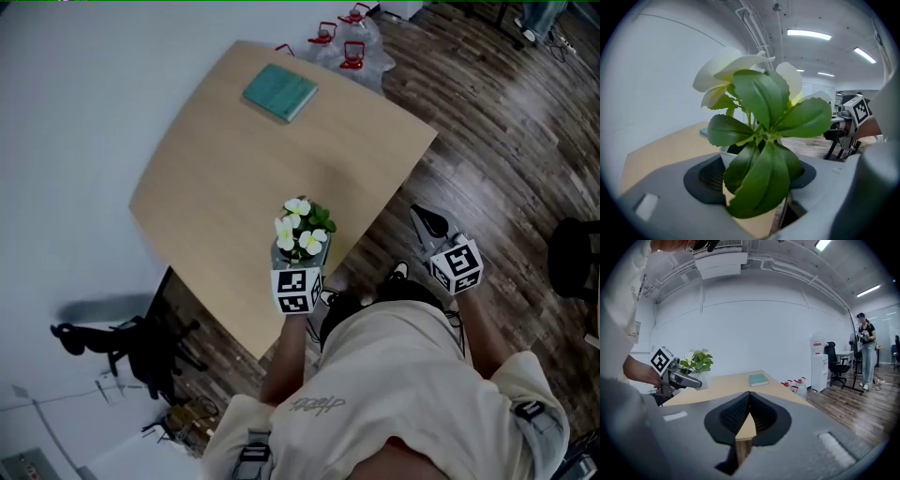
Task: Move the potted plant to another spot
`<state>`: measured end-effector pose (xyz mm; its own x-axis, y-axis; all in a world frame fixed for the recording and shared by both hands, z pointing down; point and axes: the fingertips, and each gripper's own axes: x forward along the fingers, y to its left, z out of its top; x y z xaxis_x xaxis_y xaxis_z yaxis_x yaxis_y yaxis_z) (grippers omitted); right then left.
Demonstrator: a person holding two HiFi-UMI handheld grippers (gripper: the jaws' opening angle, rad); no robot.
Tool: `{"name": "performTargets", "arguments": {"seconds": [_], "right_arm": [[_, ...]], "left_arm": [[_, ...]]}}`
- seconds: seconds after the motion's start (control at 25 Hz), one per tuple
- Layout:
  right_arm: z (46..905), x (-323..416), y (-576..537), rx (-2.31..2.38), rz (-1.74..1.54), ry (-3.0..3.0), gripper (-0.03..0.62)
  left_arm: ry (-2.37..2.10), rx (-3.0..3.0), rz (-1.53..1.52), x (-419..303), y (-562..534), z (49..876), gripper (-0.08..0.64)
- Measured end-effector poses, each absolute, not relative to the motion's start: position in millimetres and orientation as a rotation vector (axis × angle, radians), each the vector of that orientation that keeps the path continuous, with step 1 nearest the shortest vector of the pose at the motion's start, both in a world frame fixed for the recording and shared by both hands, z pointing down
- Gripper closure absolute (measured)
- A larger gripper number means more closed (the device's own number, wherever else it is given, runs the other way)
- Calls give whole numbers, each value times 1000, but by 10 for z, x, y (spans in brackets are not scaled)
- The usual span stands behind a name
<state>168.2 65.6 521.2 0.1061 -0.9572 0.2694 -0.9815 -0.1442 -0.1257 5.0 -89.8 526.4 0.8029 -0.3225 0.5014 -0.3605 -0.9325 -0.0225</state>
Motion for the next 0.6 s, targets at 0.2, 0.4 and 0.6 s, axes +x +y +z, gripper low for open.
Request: {"name": "performTargets", "arguments": {"seconds": [0.2,0.4,0.6], "right_arm": [[5296,2049,972,2338,456,-1939,591],[5375,2261,1263,2400,501,-1885,591],[5480,2359,1397,2434,553,-1837,591]], "left_arm": [[-489,2937,811,462,-730,5289,202],[-412,2957,855,761,-535,5293,202],[-332,2984,863,1005,-442,5268,202]]}}
